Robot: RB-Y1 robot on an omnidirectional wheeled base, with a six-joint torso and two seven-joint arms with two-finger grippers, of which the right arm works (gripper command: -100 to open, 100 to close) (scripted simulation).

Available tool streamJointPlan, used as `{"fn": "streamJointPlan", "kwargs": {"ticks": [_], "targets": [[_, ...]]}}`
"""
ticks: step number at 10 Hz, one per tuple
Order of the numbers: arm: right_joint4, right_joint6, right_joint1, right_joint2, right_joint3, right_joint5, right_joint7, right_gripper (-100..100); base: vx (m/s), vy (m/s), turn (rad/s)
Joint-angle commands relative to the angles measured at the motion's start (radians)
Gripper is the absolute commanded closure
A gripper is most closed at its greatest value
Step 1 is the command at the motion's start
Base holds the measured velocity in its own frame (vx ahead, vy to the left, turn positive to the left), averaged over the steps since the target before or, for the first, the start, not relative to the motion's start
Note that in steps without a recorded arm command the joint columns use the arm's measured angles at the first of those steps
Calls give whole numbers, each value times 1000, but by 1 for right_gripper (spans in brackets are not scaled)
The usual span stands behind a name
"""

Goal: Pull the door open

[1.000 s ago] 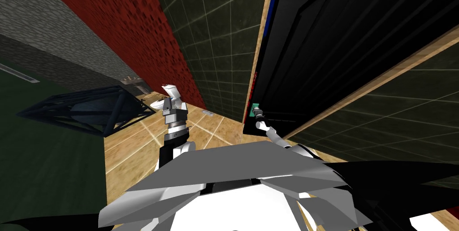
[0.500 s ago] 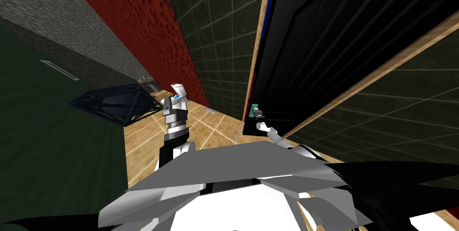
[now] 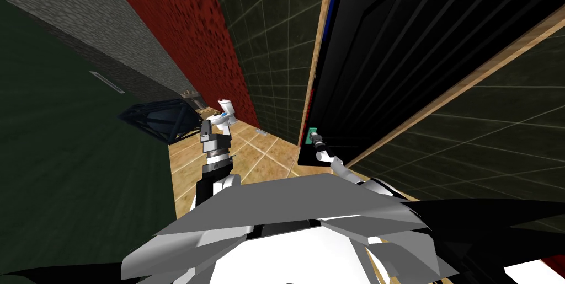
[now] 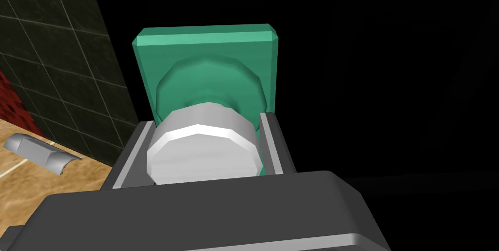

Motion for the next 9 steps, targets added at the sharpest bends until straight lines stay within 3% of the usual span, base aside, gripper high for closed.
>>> {"fn": "streamJointPlan", "kwargs": {"ticks": [1,4,5,6,9], "targets": [[-12,-6,8,-16,23,2,-21,100,-219,-53,95],[-34,-12,19,-40,56,5,-49,100,-202,-61,81],[-29,-8,19,-34,48,4,-40,100,-92,-39,35],[-42,-13,29,-50,72,6,-58,100,-129,-58,113],[-61,-24,38,-76,103,9,-84,100,-189,-84,88]]}}
